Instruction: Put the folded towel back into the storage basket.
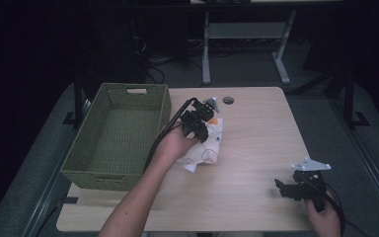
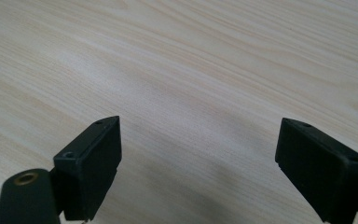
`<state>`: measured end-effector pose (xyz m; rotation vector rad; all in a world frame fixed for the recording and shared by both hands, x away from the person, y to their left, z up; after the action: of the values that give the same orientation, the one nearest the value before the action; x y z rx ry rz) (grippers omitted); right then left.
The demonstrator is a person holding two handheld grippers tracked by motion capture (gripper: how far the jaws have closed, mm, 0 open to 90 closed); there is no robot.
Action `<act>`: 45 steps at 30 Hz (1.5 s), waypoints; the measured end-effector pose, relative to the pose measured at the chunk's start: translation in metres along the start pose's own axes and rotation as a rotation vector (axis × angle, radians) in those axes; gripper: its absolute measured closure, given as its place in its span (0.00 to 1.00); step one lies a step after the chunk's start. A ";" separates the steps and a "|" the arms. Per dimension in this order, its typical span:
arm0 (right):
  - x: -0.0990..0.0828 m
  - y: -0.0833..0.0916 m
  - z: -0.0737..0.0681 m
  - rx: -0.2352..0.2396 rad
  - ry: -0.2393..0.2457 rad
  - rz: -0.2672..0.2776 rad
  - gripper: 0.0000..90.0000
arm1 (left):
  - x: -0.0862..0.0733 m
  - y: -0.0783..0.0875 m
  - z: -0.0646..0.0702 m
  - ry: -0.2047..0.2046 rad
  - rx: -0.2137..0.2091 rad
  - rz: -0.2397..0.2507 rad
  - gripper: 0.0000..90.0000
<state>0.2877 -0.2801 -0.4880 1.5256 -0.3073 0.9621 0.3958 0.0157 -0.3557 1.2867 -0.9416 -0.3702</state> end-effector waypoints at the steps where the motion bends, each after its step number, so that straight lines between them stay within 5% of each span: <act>1: 0.000 0.000 0.000 0.000 -0.001 0.000 0.16 | -0.001 0.002 -0.001 0.001 0.004 -0.002 0.91; 45: 0.001 -0.004 -0.003 0.003 0.009 -0.009 0.16 | -0.026 0.061 -0.050 0.070 0.052 0.000 0.91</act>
<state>0.2901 -0.2762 -0.4904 1.5241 -0.2923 0.9628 0.4023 0.0841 -0.3086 1.3393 -0.8972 -0.3009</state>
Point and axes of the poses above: each handheld gripper's, and its own axes: y roughly backward along the jaws, x roughly out of its top, z roughly to its right, the point moved 5 cm from there along -y, roughly forward along the jaws, and after that the axes turned 4 degrees about z, right-handed, at the moved point
